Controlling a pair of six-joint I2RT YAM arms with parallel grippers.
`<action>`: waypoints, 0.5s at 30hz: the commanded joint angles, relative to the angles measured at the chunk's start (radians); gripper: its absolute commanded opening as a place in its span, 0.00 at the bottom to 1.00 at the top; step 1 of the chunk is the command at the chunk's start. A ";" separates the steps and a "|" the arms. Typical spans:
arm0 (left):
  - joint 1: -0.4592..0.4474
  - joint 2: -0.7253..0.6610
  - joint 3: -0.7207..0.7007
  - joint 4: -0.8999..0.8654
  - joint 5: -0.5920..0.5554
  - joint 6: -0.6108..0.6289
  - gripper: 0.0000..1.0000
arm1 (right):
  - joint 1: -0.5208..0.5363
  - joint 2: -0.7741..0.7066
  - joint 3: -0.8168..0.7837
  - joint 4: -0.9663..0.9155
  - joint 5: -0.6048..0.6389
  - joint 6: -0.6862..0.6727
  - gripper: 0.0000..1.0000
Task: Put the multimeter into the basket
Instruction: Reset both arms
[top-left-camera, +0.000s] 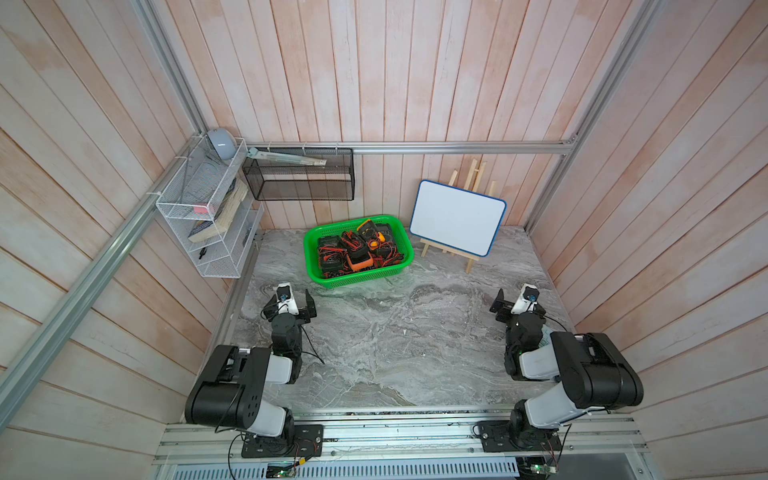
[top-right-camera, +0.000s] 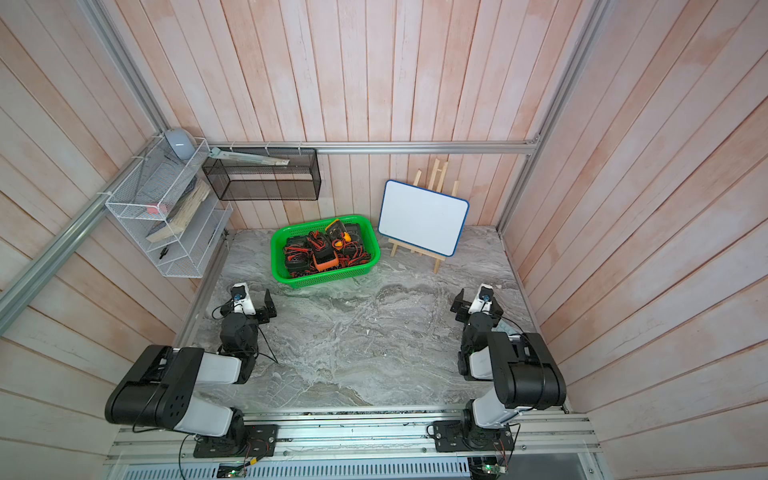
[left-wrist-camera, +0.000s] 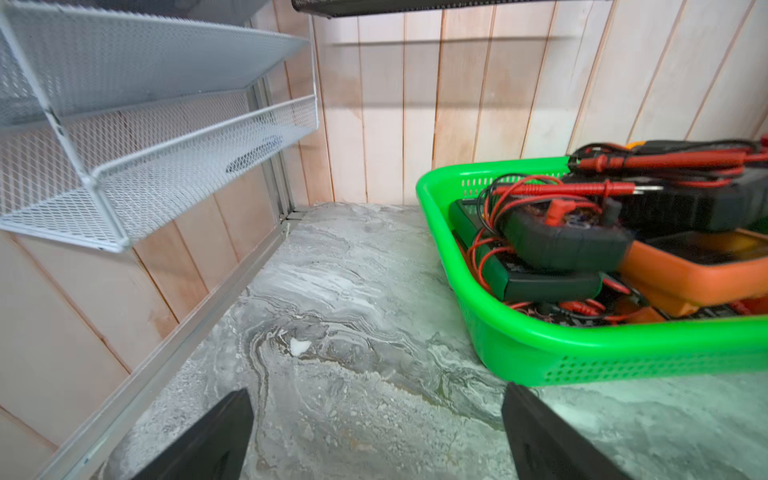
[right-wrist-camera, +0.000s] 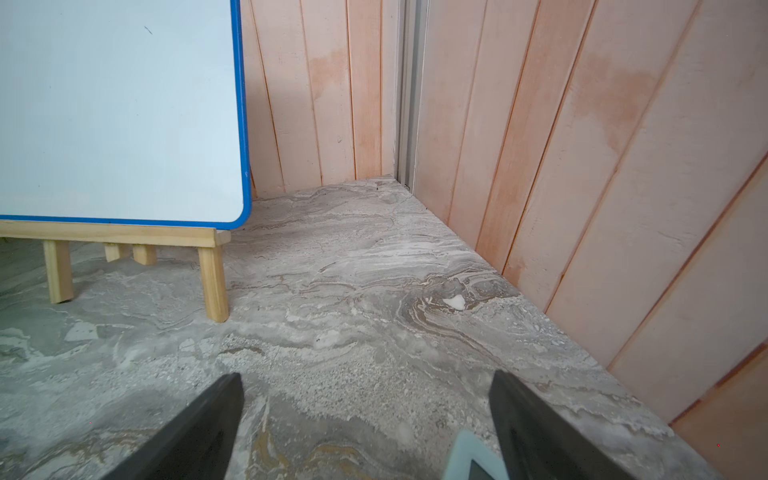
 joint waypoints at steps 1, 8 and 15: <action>0.016 0.047 -0.004 0.154 0.064 0.016 1.00 | -0.003 0.009 0.002 0.056 -0.007 -0.006 0.98; 0.089 0.028 0.067 -0.021 0.204 -0.038 1.00 | -0.001 0.010 0.000 0.056 -0.007 -0.006 0.98; 0.104 0.026 0.070 -0.031 0.233 -0.047 1.00 | -0.003 0.010 0.001 0.057 -0.006 -0.006 0.98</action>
